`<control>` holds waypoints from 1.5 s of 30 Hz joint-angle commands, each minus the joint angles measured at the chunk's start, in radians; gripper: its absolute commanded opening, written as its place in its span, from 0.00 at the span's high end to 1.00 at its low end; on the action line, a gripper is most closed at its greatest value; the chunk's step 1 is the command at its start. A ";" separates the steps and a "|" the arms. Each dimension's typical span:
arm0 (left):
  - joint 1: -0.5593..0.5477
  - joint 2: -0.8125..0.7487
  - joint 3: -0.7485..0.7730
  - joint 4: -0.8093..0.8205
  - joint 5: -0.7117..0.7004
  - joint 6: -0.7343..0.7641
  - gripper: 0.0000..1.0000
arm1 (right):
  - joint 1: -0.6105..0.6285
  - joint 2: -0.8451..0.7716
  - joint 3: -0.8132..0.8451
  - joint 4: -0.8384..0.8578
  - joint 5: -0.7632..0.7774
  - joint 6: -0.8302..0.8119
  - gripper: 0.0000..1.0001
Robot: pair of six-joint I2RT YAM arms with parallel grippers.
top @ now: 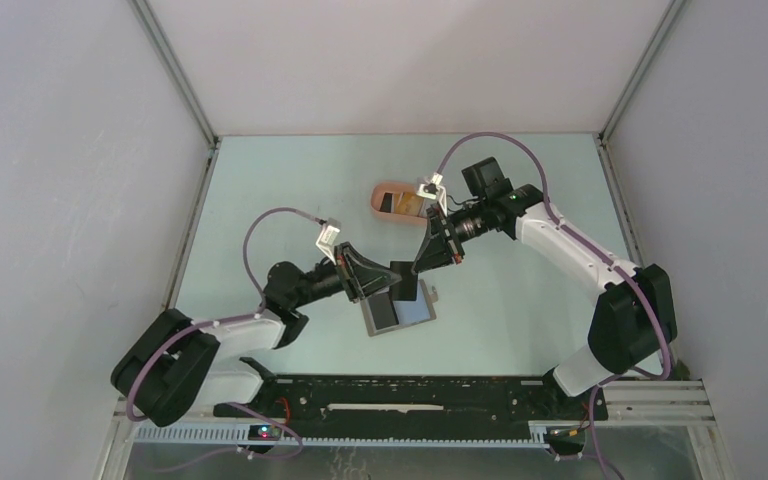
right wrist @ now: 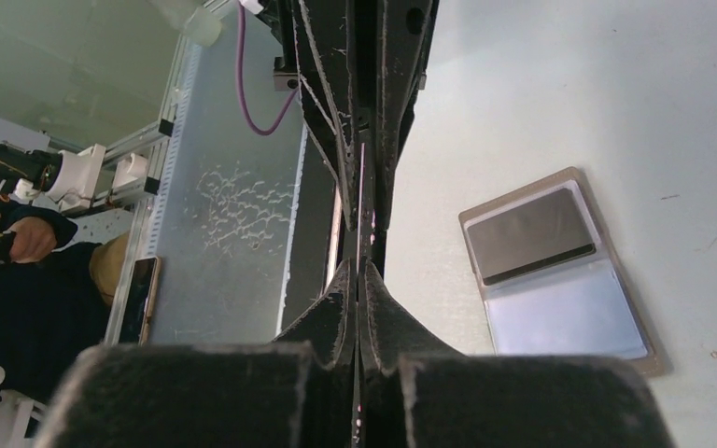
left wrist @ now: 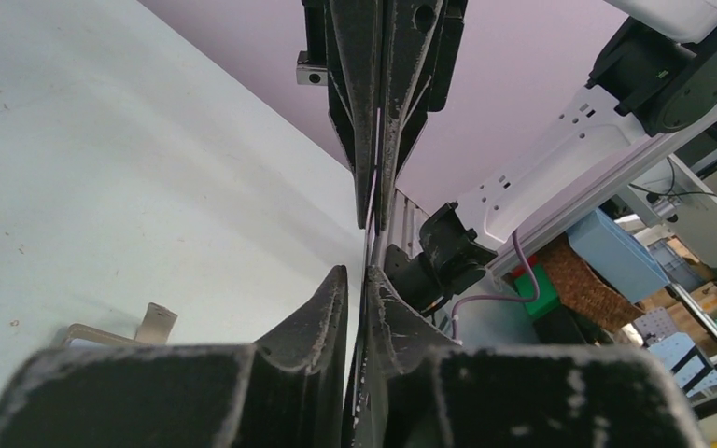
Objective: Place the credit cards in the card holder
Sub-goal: Pick up the credit card from the storage box.
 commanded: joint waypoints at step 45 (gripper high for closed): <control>-0.008 0.059 -0.026 0.161 0.074 -0.104 1.00 | -0.010 0.012 0.023 -0.022 -0.019 -0.026 1.00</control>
